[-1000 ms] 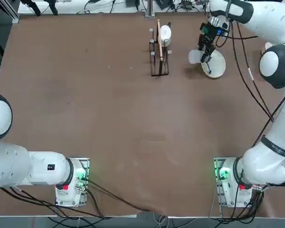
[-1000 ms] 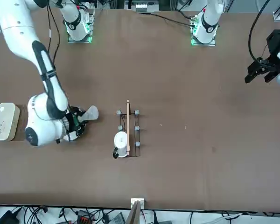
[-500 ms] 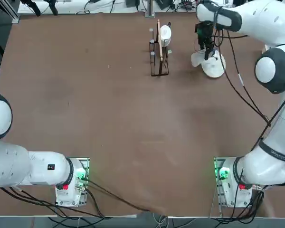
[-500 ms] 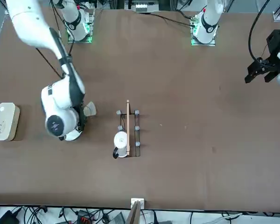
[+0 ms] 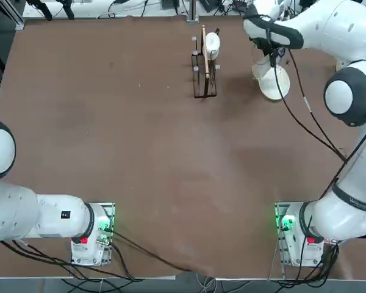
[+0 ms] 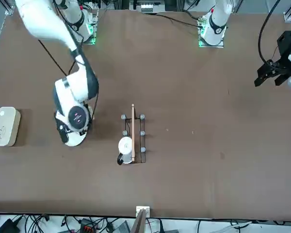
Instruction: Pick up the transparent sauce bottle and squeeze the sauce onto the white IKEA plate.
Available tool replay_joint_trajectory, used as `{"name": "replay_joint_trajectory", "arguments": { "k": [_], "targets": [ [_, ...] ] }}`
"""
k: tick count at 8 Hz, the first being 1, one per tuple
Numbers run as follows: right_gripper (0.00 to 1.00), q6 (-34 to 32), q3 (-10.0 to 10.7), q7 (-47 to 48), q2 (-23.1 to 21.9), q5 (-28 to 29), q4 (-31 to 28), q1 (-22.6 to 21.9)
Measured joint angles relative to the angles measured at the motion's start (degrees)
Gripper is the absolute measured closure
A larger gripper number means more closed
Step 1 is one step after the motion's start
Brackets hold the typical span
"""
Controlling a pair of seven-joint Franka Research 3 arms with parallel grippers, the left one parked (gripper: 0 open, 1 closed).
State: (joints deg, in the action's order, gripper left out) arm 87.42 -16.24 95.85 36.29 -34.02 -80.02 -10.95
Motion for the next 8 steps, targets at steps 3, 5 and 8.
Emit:
{"name": "replay_joint_trajectory", "arguments": {
  "k": [3,5,8],
  "targets": [
    [0.63,-7.46,0.24,6.65,0.01,-10.0,-0.23,-2.82],
    [0.63,-14.93,2.09,14.17,0.42,-14.27,-2.5,-2.35],
    [0.63,-18.64,9.13,27.05,1.42,-15.27,-8.65,-1.12]
  ]
}}
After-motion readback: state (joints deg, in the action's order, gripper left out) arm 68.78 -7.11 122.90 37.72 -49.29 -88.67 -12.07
